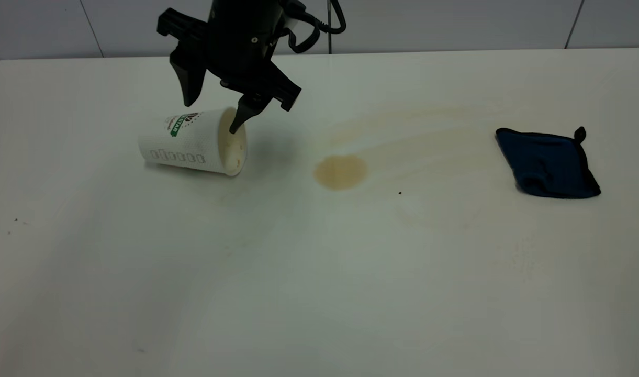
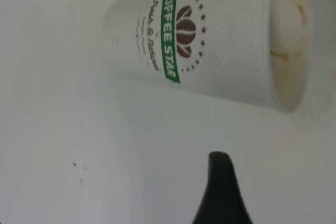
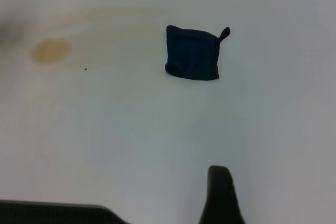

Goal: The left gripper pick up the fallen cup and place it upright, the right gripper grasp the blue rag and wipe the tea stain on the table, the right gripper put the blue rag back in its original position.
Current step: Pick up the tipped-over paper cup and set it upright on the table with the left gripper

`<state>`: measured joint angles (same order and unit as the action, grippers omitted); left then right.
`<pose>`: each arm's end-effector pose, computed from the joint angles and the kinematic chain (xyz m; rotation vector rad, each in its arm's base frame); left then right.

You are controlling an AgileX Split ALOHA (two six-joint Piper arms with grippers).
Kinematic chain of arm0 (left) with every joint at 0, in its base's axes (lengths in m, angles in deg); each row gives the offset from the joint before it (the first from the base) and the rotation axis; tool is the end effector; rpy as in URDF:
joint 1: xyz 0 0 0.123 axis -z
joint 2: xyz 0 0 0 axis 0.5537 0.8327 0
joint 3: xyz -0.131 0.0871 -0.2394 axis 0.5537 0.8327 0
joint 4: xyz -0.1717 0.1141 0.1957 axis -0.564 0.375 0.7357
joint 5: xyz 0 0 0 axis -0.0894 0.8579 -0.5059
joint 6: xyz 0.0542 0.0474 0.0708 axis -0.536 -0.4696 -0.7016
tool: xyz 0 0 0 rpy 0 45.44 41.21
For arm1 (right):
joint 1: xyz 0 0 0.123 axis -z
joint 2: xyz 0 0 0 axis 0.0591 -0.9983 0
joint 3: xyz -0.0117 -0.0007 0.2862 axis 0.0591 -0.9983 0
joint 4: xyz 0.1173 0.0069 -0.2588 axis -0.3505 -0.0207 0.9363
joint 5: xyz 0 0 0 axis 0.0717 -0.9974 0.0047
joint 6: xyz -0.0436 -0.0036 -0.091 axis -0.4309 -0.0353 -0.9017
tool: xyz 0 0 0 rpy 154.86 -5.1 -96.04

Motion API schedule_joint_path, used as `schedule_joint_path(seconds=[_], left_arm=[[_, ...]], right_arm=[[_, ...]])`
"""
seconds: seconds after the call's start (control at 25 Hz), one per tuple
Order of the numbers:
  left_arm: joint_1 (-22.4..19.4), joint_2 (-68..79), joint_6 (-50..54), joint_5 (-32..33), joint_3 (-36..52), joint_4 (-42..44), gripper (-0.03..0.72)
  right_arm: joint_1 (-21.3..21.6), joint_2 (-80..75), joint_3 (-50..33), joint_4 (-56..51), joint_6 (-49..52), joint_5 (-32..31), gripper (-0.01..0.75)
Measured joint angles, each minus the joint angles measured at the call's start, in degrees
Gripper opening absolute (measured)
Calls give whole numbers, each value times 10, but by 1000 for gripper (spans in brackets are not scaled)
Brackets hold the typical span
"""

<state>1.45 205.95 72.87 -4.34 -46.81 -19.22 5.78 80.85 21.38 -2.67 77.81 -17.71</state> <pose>0.4465 -0.2602 0.0691 0.5140 2.7972 0.5481 0.0301 0.0017 0.2744 0.0240 2.1129 0.0052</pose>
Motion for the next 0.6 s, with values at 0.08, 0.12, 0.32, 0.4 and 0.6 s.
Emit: schedule_joint_path(seconds=[0.08, 0.12, 0.32, 0.4, 0.6], left_arm=[[1, 21, 7, 2, -27, 15, 591], [2, 28, 12, 2, -37, 22, 591], [3, 55, 35, 1, -72, 64, 591], [4, 64, 37, -1, -79, 79, 591], [4, 86, 40, -3, -86, 96, 591]], right_arm=[[0, 0, 0, 0, 0, 0, 584], [0, 0, 0, 0, 0, 0, 584], [0, 0, 0, 0, 0, 0, 584], [0, 0, 0, 0, 0, 0, 584], [0, 0, 0, 0, 0, 0, 584]])
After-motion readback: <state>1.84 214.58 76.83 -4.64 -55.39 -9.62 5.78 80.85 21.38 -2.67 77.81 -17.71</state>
